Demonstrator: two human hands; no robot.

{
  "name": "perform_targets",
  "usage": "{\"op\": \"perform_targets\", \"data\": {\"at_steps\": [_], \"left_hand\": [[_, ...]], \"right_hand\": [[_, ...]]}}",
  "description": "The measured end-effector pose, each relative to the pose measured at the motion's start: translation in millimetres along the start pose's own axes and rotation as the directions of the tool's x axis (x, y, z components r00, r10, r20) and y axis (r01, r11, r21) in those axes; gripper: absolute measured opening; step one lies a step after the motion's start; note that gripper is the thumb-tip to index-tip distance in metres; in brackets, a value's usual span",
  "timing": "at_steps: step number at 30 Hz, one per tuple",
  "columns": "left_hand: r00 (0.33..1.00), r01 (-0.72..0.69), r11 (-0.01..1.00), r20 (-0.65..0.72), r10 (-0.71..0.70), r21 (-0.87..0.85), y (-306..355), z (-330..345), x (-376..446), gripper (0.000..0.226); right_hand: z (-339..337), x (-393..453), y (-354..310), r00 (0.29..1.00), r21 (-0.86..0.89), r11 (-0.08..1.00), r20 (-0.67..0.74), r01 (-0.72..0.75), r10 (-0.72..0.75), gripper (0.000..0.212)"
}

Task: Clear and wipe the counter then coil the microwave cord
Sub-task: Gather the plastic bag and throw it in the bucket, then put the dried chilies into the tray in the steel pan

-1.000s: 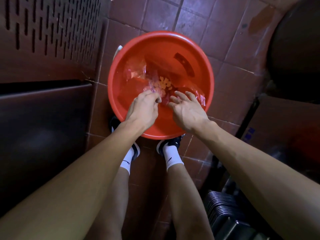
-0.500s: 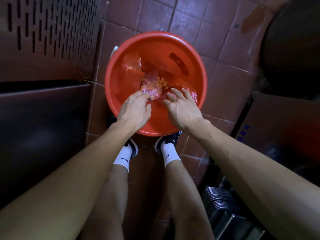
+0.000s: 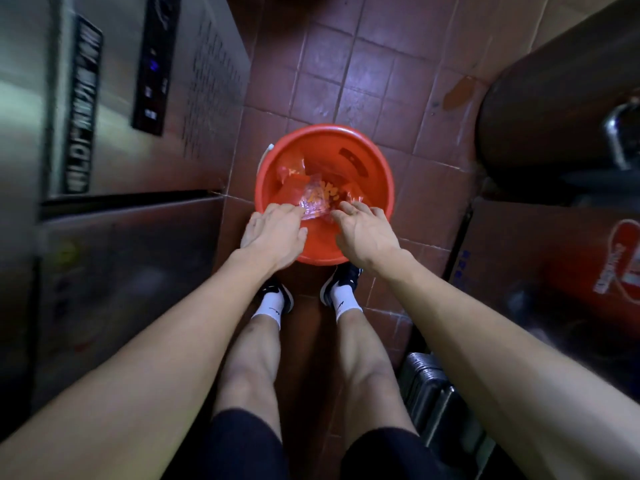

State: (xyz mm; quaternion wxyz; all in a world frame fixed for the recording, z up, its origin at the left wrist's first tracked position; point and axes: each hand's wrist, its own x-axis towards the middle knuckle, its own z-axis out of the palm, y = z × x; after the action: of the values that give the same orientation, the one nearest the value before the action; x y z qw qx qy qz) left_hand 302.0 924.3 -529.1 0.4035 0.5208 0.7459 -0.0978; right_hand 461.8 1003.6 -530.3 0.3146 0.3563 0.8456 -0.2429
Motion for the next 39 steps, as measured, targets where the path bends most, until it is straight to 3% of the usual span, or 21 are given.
{"op": "perform_targets", "data": {"at_steps": [7,11,20,25,31,35,39], "left_hand": [[0.999,-0.004,1.0,-0.047,0.003,-0.02,12,-95,-97,0.049],[0.992,0.02,0.999,-0.127,-0.024,-0.036,16,-135,-143,0.05],[0.916,0.149,0.969,-0.341,-0.21,-0.197,32,-191,-247,0.05],[0.842,0.198,0.947,-0.45,-0.297,-0.254,36,-204,-297,0.047],[0.753,0.301,0.894,-0.492,-0.436,-0.332,23,-206,-362,0.043],[0.686,0.361,0.85,-0.508,-0.521,-0.384,3,-198,-405,0.048],[0.607,0.395,0.8,-0.525,-0.597,-0.452,-19,-178,-448,0.049]], "right_hand": [[-91,-85,-43,0.981,0.176,0.976,-0.115,-0.131,0.153,0.032],[-131,-117,-56,0.972,0.25,0.963,-0.184,-0.1,0.149,0.024],[-223,-187,-74,0.957,0.223,0.968,-0.284,0.116,-0.05,0.024],[-265,-209,-101,0.926,0.083,0.964,-0.312,0.252,-0.215,0.026],[-288,-225,-157,0.849,-0.037,0.895,-0.3,0.445,-0.435,0.025],[-291,-240,-201,0.813,-0.038,0.864,-0.32,0.501,-0.486,0.02],[-286,-255,-244,0.79,-0.088,0.825,-0.249,0.558,-0.56,0.032]]}}
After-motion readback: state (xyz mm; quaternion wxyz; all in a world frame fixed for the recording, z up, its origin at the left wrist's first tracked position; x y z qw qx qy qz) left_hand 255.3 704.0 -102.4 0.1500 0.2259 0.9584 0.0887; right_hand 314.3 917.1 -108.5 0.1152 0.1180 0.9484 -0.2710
